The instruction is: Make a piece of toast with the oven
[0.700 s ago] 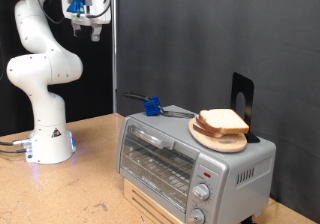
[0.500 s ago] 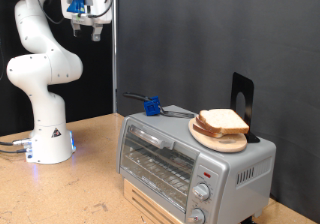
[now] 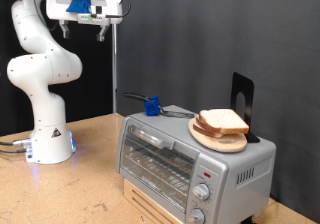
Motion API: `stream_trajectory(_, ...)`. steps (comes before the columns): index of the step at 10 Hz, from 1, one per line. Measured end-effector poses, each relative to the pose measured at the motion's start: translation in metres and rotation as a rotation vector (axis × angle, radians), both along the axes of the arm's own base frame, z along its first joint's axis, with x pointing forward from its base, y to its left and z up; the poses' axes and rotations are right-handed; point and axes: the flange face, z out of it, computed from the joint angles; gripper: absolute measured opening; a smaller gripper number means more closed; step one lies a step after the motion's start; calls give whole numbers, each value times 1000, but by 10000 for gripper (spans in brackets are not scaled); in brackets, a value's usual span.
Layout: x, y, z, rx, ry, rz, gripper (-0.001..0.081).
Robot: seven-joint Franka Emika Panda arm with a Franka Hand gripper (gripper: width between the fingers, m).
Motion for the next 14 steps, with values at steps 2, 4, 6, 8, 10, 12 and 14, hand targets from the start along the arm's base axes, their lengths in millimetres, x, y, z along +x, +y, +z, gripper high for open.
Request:
stream_trajectory(2,-2,9,4,-3,-56,201,805)
stream_trajectory(4,-12,10,13,5,-123,437,805)
stream_trajectory(6,-13,7,10,11,-213,640,805)
stream_trajectory(8,-12,9,11,40,-234,566,805)
stream_trajectory(10,-6,15,19,242,-345,573,805)
stream_trajectory(12,7,21,17,427,-437,688,805)
stream_trajectory(14,25,22,-7,481,-403,809,805)
